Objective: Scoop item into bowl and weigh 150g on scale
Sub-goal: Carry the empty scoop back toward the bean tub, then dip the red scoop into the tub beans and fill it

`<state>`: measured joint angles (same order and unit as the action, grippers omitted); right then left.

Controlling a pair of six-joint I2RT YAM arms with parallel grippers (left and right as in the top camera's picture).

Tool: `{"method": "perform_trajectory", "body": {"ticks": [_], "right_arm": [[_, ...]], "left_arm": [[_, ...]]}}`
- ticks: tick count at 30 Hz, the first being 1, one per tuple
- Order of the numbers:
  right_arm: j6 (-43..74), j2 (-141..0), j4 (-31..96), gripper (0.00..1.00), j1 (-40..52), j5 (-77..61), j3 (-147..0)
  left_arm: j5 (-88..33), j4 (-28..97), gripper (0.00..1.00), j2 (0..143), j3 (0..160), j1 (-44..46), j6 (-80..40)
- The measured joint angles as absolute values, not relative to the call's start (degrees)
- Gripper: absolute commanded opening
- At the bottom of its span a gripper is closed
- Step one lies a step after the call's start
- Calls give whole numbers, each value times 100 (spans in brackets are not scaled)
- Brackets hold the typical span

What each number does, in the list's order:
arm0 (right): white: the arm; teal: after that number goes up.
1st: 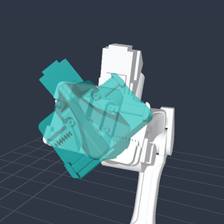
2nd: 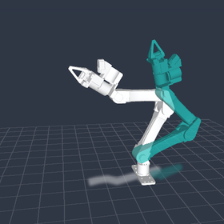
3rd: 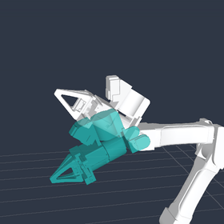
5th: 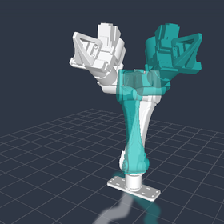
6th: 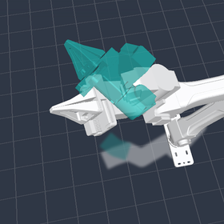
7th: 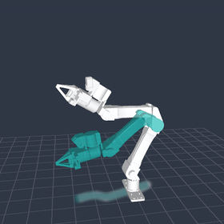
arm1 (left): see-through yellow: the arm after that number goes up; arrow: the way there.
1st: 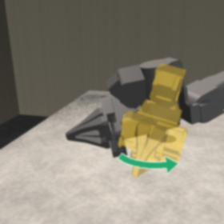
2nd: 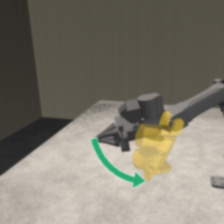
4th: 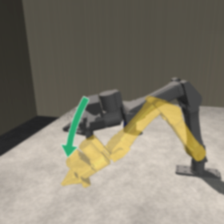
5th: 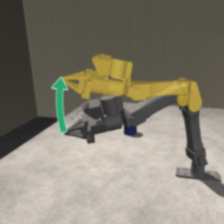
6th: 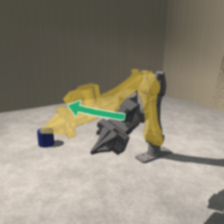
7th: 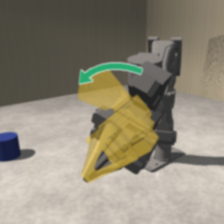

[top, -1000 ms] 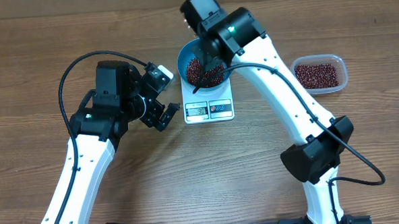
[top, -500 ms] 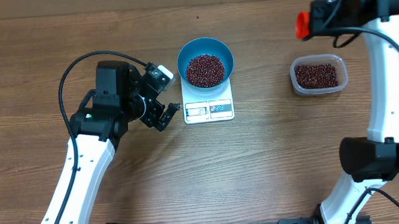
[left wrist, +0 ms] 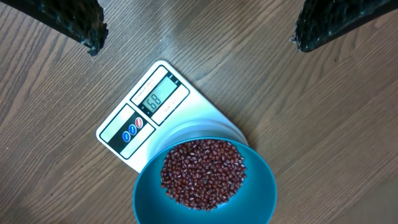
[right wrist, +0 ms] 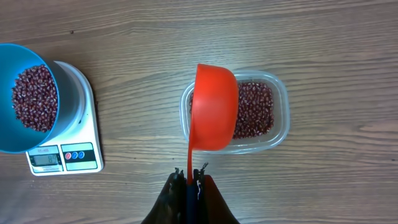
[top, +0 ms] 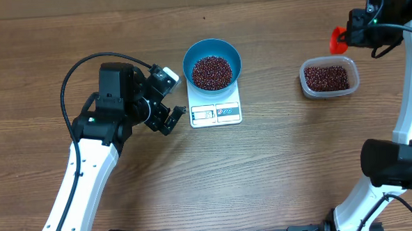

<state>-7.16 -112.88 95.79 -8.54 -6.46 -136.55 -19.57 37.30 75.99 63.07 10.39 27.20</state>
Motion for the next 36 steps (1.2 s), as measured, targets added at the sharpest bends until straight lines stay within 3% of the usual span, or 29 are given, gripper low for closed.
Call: {"method": "perform_trajectory", "body": {"ticks": [21,36], "right_arm": [[-749,-11583,9642,4,-854,-93,-13032],[-891,-11627,7957,4,-854,244,-11172]], "left_arm": [[-1957,3730,99,7599,6307,1039,2720],[-1957,3728,99,7599,6307,1039,2720]]}}
